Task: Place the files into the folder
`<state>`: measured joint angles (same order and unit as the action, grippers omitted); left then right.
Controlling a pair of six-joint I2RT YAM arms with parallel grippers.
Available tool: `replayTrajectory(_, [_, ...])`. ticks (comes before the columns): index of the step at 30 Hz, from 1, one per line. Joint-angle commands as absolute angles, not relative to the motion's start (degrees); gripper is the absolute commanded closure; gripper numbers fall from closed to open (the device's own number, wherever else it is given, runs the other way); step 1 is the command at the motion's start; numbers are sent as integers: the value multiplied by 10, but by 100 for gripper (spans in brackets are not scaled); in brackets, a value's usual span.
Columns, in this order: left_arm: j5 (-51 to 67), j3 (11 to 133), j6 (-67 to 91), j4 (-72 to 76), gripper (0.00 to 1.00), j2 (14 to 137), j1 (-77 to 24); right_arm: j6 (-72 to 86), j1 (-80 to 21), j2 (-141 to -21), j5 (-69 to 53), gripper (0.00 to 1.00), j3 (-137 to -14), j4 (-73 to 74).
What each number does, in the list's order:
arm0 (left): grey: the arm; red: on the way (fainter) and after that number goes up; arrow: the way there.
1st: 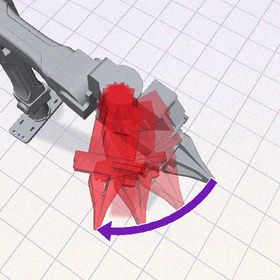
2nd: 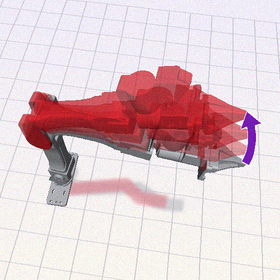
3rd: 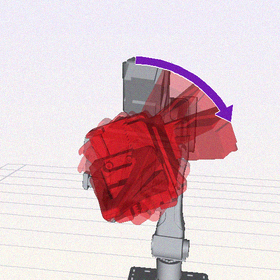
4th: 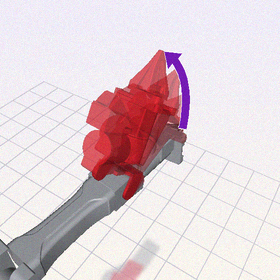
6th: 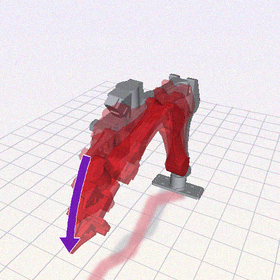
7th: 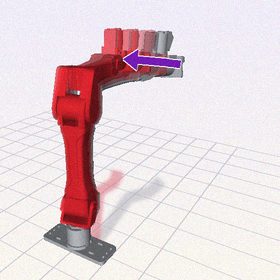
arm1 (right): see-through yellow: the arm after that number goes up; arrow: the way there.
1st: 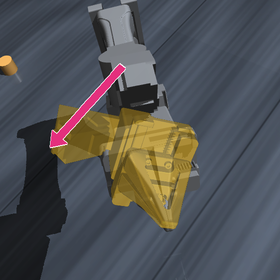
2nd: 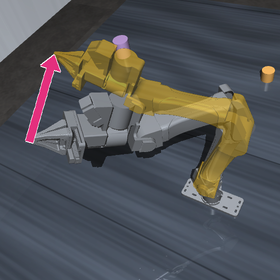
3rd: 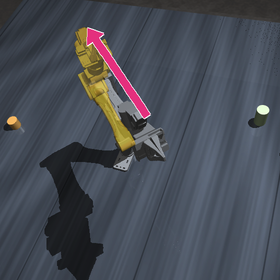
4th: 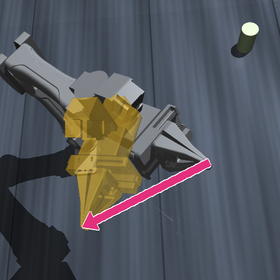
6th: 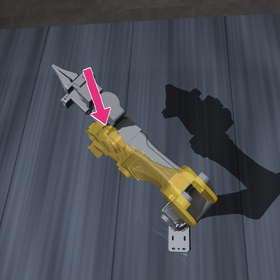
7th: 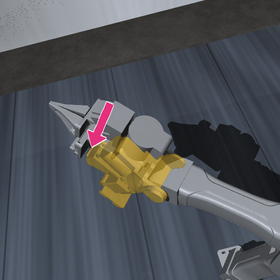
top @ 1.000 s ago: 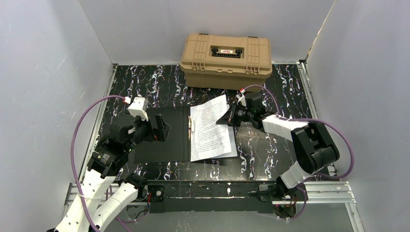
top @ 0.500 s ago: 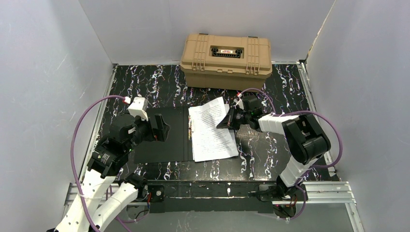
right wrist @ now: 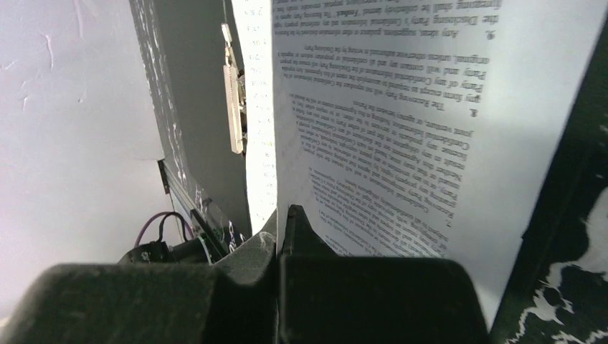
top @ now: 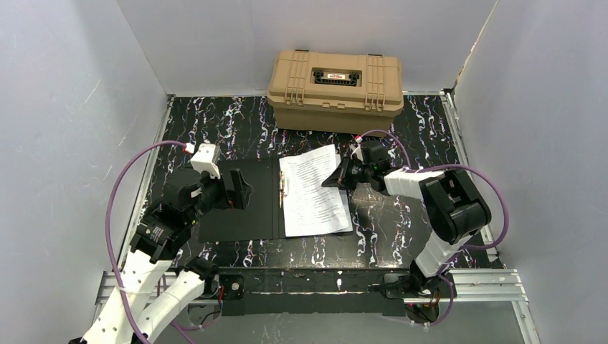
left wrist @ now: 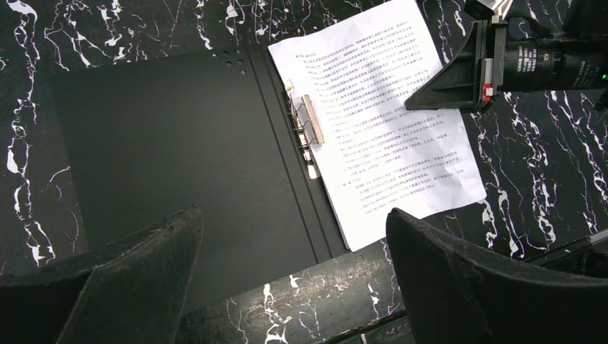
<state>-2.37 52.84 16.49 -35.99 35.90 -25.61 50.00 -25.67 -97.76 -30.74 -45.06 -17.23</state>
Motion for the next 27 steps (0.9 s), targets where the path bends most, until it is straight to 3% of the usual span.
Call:
replayTrajectory(1, [-31,520,159,-357,2,359,-254,490,-247,-940,-282,99,-443,-163])
replayTrajectory(27, [-26,521,159,-358,2,365,-254,445,-247,-968,-299,99,-472,-125])
